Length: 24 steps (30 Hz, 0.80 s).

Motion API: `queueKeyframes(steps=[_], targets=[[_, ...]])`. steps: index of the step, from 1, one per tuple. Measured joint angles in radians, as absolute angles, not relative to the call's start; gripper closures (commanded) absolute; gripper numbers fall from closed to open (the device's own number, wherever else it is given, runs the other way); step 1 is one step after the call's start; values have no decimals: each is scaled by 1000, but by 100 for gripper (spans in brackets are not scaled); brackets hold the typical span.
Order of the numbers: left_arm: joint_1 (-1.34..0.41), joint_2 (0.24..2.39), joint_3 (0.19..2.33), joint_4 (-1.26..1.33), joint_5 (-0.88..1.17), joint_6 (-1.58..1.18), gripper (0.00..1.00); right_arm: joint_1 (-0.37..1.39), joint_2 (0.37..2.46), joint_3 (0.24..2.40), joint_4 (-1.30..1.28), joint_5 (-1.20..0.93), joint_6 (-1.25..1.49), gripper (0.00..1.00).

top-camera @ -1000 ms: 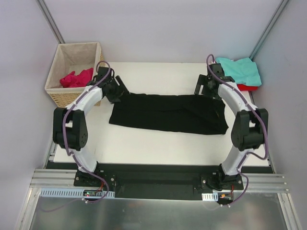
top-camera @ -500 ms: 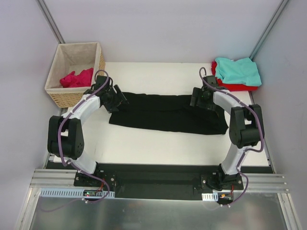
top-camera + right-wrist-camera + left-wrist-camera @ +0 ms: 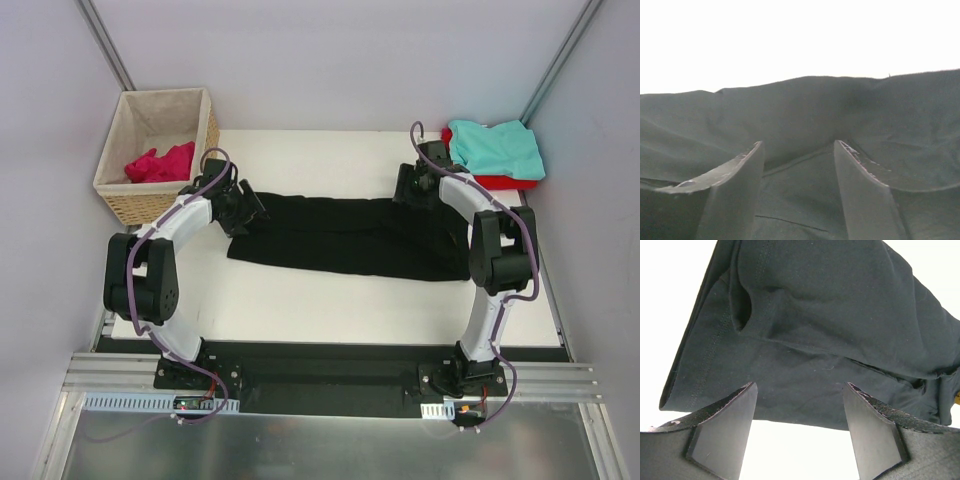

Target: Fold and stack the t-shirts

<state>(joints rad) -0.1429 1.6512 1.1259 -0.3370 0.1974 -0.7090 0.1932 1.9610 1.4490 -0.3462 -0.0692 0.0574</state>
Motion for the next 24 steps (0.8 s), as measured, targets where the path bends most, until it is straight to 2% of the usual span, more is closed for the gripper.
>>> queueKeyframes(steps=[3, 10, 24], targets=[[-143, 1658, 1130, -337, 197, -709, 31, 193, 1961, 1459, -343, -70, 54, 43], [-142, 1662, 1135, -334, 197, -708, 31, 192, 1961, 1458, -345, -63, 40, 38], [-142, 1662, 1135, -335, 196, -706, 31, 152, 1965, 1435, -343, -60, 39, 38]])
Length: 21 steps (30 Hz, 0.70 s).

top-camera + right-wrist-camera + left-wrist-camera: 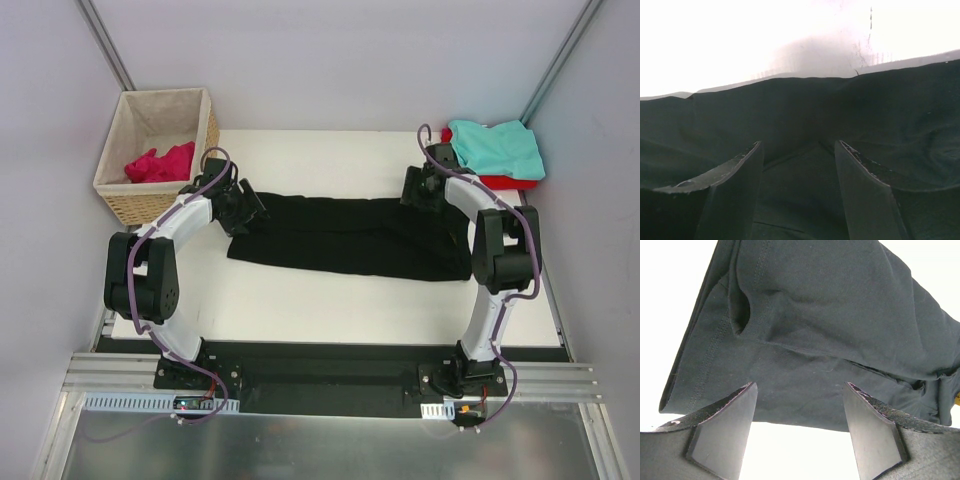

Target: Fold and stack the t-shirts

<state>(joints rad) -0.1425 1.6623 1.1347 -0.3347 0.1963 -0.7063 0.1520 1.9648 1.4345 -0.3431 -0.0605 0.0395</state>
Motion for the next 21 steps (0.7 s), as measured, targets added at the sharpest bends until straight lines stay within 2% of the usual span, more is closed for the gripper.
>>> queueKeyframes(steps=[10, 13, 16, 17, 21], targets=[[-142, 1662, 1135, -334, 175, -706, 31, 152, 2007, 1433, -334, -65, 40, 39], [-142, 1662, 1135, -335, 173, -706, 31, 152, 2019, 1430, -329, -65, 40, 46], [-142, 1662, 1135, -334, 173, -706, 31, 152, 2019, 1430, -326, -65, 41, 59], [-142, 1662, 1135, -334, 173, -706, 31, 151, 2019, 1430, -326, -65, 40, 67], [-142, 1662, 1135, -334, 173, -706, 31, 150, 2020, 1430, -326, -65, 42, 78]])
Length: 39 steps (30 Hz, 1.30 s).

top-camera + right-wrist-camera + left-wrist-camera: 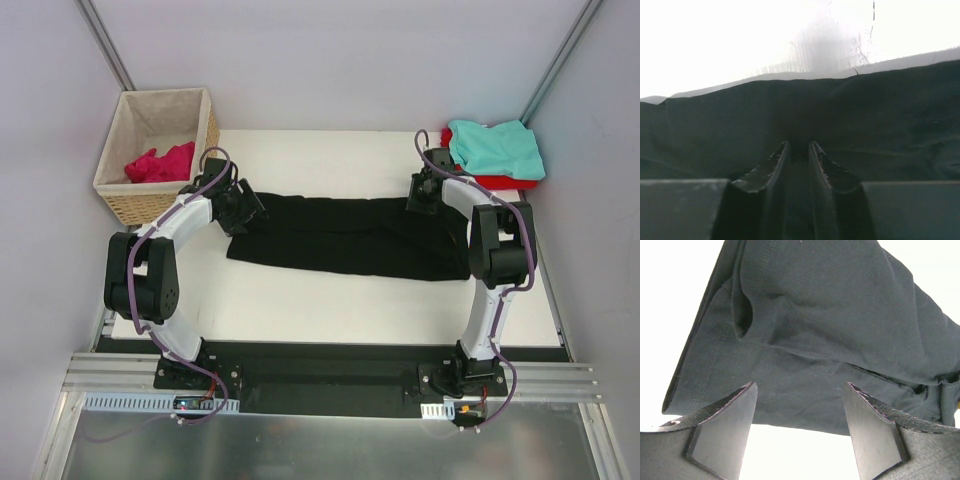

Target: Fold and stack the t-shirts

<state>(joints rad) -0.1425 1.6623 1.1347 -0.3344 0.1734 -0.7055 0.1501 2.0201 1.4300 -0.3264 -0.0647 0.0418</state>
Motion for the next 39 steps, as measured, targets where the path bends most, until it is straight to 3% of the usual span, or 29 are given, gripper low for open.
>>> queueKeyframes(steps=[6, 16, 39], targets=[[-142, 1662, 1135, -334, 173, -706, 31, 150, 2020, 1430, -326, -65, 44, 99], [-142, 1662, 1134, -335, 173, -706, 31, 155, 1993, 1388, -322, -57, 48, 99], [-143, 1602, 1071, -320, 174, -716, 31, 384, 1606, 1155, -400, 45, 46, 99]])
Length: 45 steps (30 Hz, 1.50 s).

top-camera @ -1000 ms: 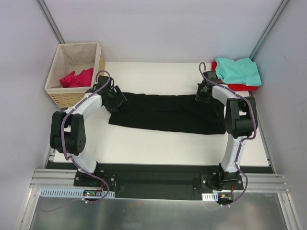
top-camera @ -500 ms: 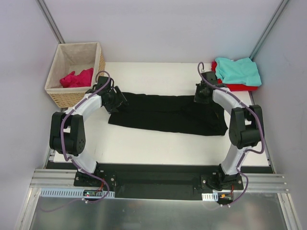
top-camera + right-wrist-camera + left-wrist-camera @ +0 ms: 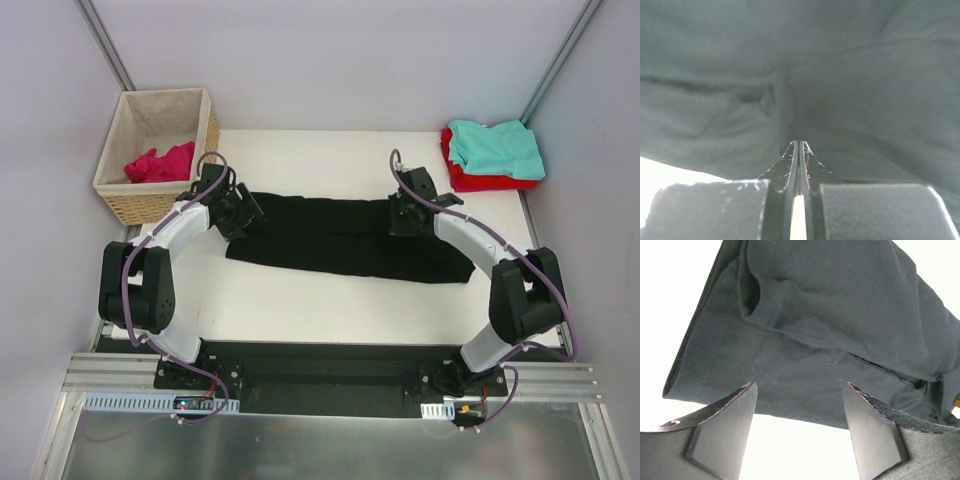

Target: Fold and stack the t-shirts

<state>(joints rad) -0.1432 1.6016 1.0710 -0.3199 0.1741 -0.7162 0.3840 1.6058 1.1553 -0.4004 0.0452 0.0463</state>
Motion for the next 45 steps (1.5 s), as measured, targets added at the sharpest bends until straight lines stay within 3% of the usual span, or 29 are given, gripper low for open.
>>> queueKeyframes(steps=[3, 6, 7, 8, 9, 10, 18, 23, 32, 45], targets=[[-144, 1591, 1065, -318, 174, -717, 31, 438, 1603, 1122, -400, 57, 53, 95], [-145, 1585, 1063, -318, 174, -717, 31, 497, 1604, 1086, -402, 75, 72, 63], [-145, 1584, 1063, -318, 174, -717, 31, 515, 1605, 1079, -404, 78, 79, 60], [-145, 1583, 1061, -317, 174, -717, 31, 532, 1606, 1076, -405, 84, 86, 52], [-145, 1581, 1057, -316, 174, -717, 31, 544, 1607, 1076, -406, 90, 92, 12], [-145, 1579, 1052, -315, 174, -717, 31, 560, 1607, 1076, -406, 99, 95, 4], [-152, 1554, 1031, -316, 175, -717, 31, 581, 1594, 1119, -467, 222, 92, 4], [-194, 1534, 1031, -314, 207, -711, 31, 491, 1520, 1123, -470, 253, 84, 4], [-310, 1436, 974, -306, 256, -657, 31, 320, 1499, 976, -424, 222, 114, 4], [-313, 1460, 889, -312, 167, -641, 31, 284, 1590, 969, -406, 193, 179, 4]])
